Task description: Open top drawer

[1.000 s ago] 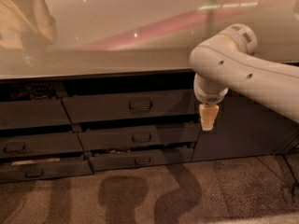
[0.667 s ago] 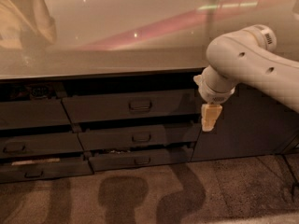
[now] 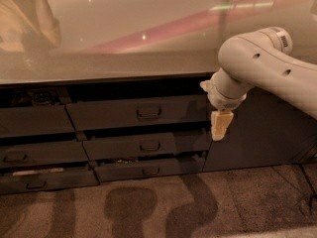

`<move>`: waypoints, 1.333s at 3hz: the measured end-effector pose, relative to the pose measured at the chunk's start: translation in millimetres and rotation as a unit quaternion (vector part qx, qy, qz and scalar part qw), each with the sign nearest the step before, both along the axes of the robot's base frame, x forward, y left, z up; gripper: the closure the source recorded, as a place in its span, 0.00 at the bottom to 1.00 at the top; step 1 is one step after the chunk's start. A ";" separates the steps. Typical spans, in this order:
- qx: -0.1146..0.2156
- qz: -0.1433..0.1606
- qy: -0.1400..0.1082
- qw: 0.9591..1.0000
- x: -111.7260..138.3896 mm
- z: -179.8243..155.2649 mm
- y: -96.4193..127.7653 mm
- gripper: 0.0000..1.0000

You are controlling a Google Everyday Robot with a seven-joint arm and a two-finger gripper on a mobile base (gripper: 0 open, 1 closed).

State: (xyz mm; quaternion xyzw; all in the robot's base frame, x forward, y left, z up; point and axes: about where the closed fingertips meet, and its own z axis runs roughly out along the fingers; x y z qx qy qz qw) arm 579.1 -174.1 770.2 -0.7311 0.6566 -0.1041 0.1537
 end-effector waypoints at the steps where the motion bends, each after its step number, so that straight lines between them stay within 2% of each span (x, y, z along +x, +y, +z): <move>1: 0.003 -0.011 0.025 1.000 17.3 -26.8 -12.4 0.00; 2: 0.024 -0.011 0.052 0.998 36.4 -52.8 -24.2 0.00; 3: 0.045 -0.003 0.069 0.997 50.9 -66.1 -31.0 0.00; 4: 0.045 -0.003 0.069 0.997 50.9 -66.1 -31.0 0.00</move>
Offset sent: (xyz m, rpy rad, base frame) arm 0.0597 -0.0374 -0.0783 0.1041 0.1645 -0.0152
